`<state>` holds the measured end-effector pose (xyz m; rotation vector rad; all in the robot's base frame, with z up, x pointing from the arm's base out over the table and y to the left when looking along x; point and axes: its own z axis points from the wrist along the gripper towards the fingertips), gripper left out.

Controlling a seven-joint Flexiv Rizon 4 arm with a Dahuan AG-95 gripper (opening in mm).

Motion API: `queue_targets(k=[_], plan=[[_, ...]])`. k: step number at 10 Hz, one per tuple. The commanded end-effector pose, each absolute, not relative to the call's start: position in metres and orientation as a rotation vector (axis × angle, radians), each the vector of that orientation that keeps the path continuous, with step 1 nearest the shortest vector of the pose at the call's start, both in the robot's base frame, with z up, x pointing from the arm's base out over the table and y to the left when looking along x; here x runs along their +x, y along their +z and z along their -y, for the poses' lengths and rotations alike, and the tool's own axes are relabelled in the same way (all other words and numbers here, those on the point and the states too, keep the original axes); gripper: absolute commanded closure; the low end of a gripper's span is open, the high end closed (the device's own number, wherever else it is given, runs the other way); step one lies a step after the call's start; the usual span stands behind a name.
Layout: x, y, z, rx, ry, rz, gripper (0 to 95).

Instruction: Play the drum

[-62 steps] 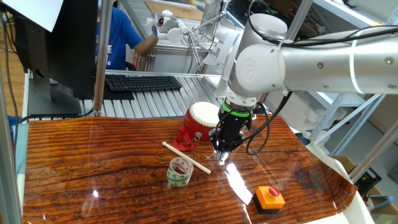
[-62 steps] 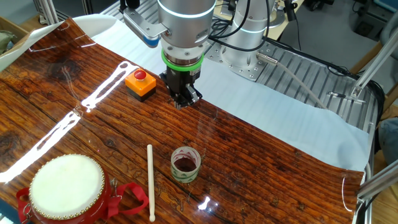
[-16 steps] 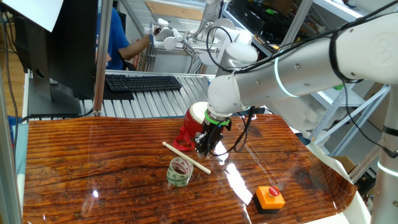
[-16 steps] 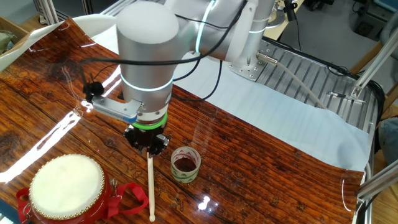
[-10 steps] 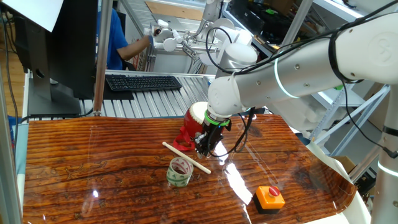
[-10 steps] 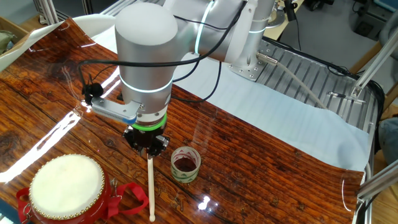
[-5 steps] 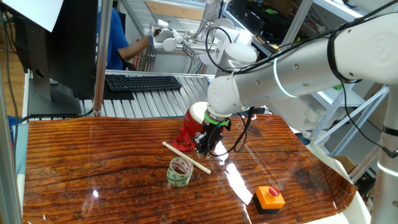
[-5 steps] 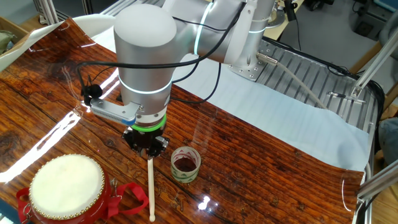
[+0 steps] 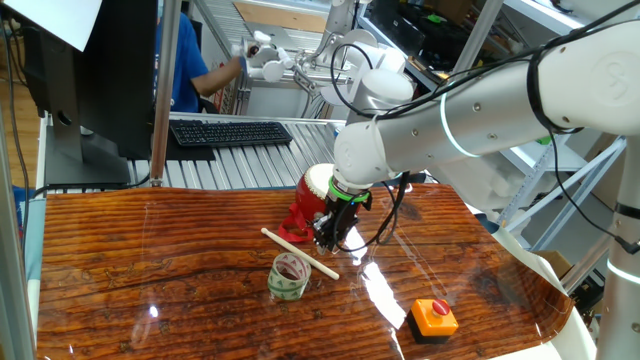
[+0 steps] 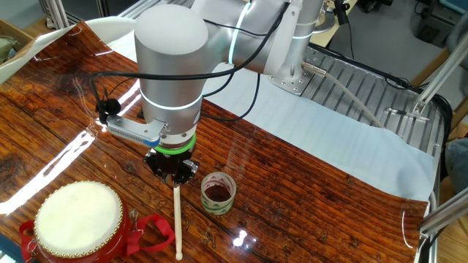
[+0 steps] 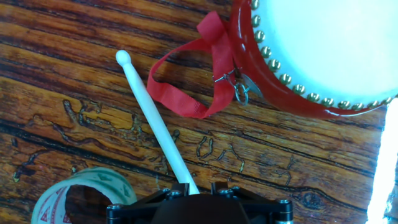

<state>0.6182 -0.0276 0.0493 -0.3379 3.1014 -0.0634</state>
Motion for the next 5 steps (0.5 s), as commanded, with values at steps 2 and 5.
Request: queue_targets(k=[2,5], plan=[[0.6183,0.0493,0.0276,-0.268,-0.05,-3.126,76.0],[0.6183,0.0493,0.0276,-0.246,-0.055,-3.132,76.0]])
